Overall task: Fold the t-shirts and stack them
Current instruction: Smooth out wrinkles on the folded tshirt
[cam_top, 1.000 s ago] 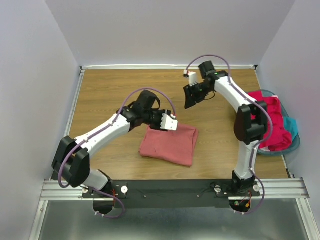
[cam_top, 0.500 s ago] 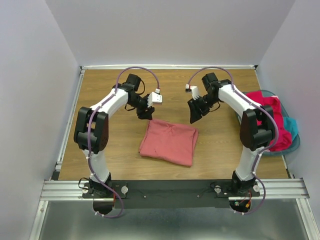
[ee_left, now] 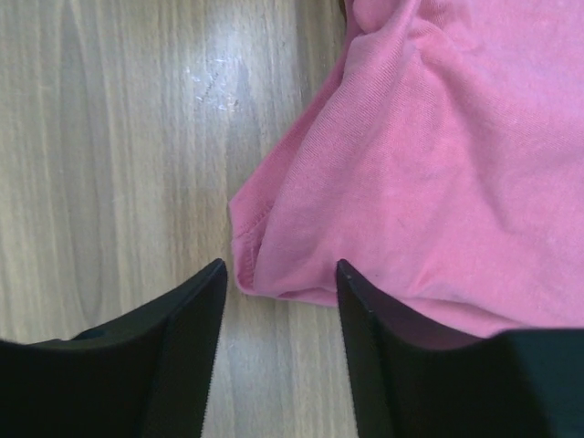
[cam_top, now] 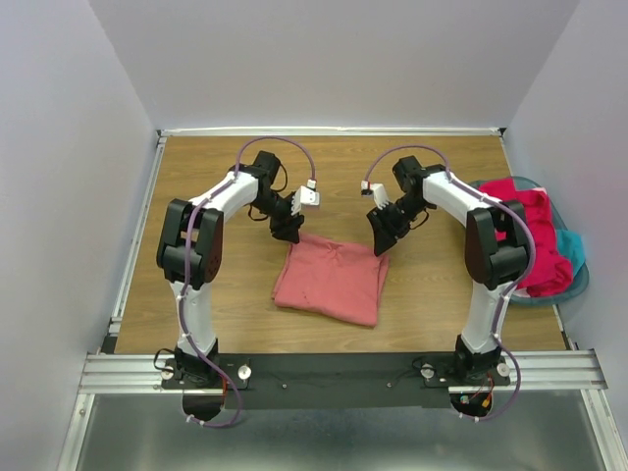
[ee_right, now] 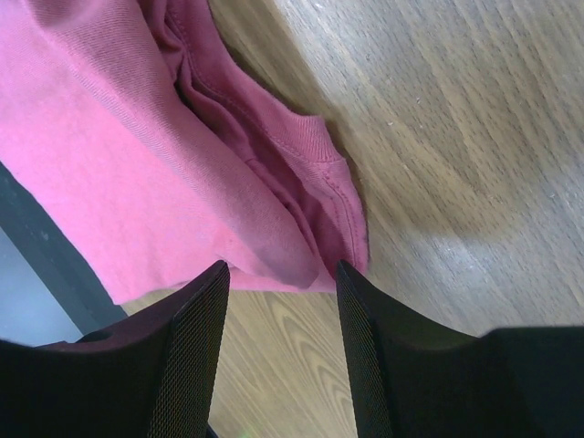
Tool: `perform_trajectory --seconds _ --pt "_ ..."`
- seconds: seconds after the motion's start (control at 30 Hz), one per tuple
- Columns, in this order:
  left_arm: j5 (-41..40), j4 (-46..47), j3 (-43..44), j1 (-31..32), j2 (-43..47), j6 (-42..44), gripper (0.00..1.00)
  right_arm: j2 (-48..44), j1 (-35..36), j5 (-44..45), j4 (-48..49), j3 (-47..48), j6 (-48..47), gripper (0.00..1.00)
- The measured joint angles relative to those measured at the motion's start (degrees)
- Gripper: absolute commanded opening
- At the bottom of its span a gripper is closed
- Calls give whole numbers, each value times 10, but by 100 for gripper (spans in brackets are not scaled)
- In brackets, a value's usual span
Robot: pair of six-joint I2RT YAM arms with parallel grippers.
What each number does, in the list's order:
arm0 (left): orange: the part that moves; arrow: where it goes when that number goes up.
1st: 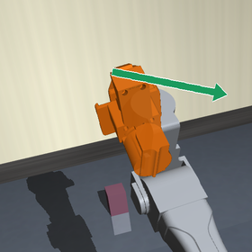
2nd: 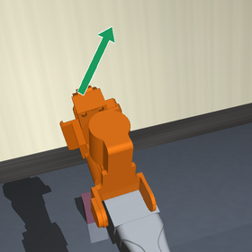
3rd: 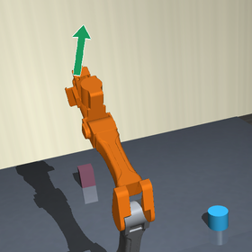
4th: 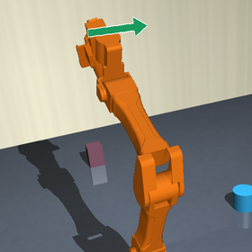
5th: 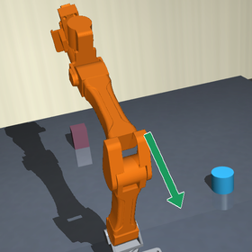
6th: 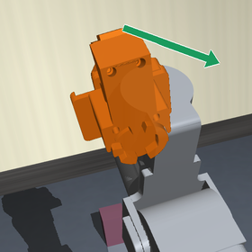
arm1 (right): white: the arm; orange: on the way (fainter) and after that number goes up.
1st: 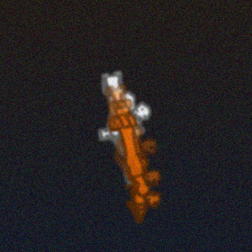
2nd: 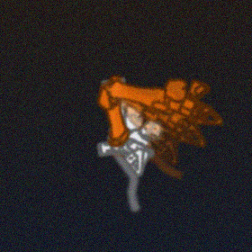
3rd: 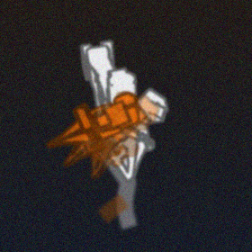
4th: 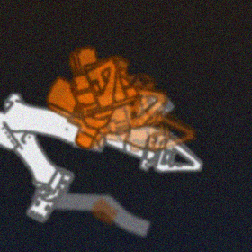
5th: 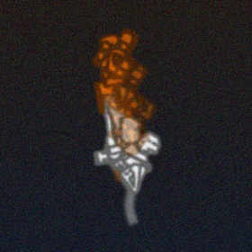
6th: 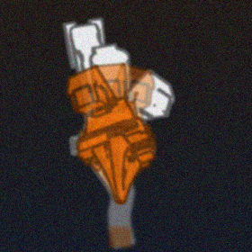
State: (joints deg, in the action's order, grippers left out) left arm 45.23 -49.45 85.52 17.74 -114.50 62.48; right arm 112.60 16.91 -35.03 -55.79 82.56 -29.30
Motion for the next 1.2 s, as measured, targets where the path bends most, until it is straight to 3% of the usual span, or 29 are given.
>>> perform_trajectory --seconds 0.27,0.43,0.5,0.53,0.67,1.2 --pt "12 -8 12 0 -22 4 26 2 0 -2 0 -5 -7 54" --pt "23 -13 23 0 -24 5 20 2 0 -6 -1 -17 -9 47" --pt "25 -14 23 0 -26 5 16 2 0 -9 -1 -17 -10 34" --pt "25 -15 23 0 -27 5 14 2 0 -11 -1 -17 -10 19" --pt "26 -15 23 0 -29 0 0 2 0 -19 -2 -16 -7 0" --pt "14 7 22 -17 -29 -28 0 -77 -8 22 -46 -16 -8 0"
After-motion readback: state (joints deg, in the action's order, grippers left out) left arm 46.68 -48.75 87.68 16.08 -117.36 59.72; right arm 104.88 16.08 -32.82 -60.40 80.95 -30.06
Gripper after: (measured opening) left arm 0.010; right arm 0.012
